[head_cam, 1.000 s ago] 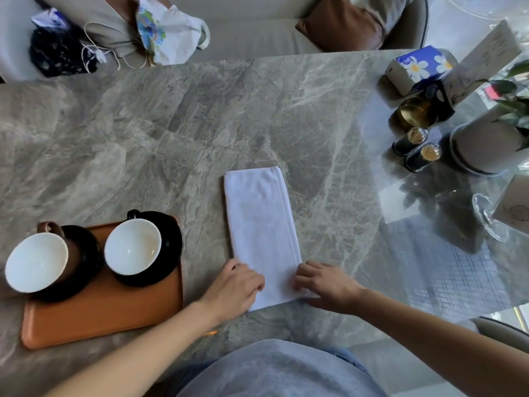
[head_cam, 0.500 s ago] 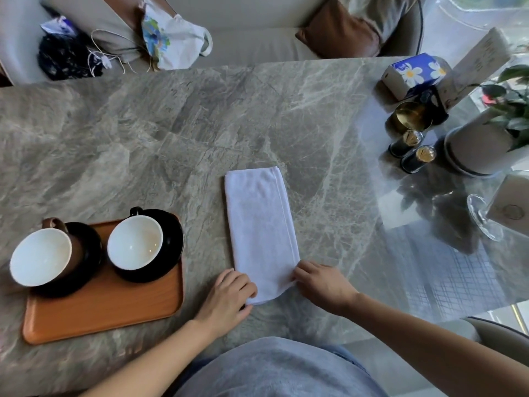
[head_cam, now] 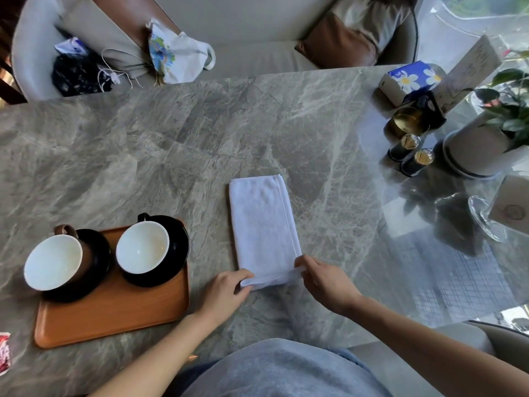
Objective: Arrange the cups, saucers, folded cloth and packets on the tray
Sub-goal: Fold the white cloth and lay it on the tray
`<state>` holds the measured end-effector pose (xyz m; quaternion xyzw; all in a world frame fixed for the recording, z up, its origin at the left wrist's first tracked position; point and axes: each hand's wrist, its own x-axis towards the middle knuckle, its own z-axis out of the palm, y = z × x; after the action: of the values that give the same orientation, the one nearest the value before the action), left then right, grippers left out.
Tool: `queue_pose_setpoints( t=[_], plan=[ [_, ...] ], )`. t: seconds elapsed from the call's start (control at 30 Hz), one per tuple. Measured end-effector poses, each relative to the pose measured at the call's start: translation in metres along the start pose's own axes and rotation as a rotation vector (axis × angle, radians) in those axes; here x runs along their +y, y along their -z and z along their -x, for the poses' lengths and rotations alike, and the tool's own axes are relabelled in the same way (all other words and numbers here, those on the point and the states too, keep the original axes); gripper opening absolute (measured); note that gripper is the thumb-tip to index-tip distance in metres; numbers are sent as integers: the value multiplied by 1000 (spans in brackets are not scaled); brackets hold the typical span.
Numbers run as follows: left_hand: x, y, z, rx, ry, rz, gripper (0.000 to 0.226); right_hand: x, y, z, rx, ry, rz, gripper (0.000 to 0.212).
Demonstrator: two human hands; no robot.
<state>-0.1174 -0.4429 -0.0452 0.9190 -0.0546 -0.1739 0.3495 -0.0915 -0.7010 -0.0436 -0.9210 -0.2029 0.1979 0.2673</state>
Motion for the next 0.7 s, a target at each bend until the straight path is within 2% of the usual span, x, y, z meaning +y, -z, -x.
queue_pose_setpoints(
  t=[0.07, 0.17, 0.3, 0.37, 0.43, 0.53, 0.7],
  plan=[
    [-2, 4, 4, -8, 6, 30, 3, 1, 0, -1, -12, 14, -16, 21],
    [-3, 6, 11, -12, -14, 87, 4, 1, 1, -1, -35, 37, -42, 13],
    [-2, 7, 11, 29, 38, 163, 11, 2, -1, 2, 34, 22, -73, 13],
    [2, 11, 4, 14, 77, 243, 3, -1, 1, 1, 86, -27, -174, 11],
    [5, 13, -2, 13, 83, 304, 15, -5, 6, -1, 106, -73, -291, 7],
    [6, 12, -7, -11, 95, 354, 17, -11, 11, -2, 83, -152, -379, 16],
    [2, 12, -9, -145, 176, 542, 24, -15, 3, 3, -4, -268, -606, 11]
  ],
)
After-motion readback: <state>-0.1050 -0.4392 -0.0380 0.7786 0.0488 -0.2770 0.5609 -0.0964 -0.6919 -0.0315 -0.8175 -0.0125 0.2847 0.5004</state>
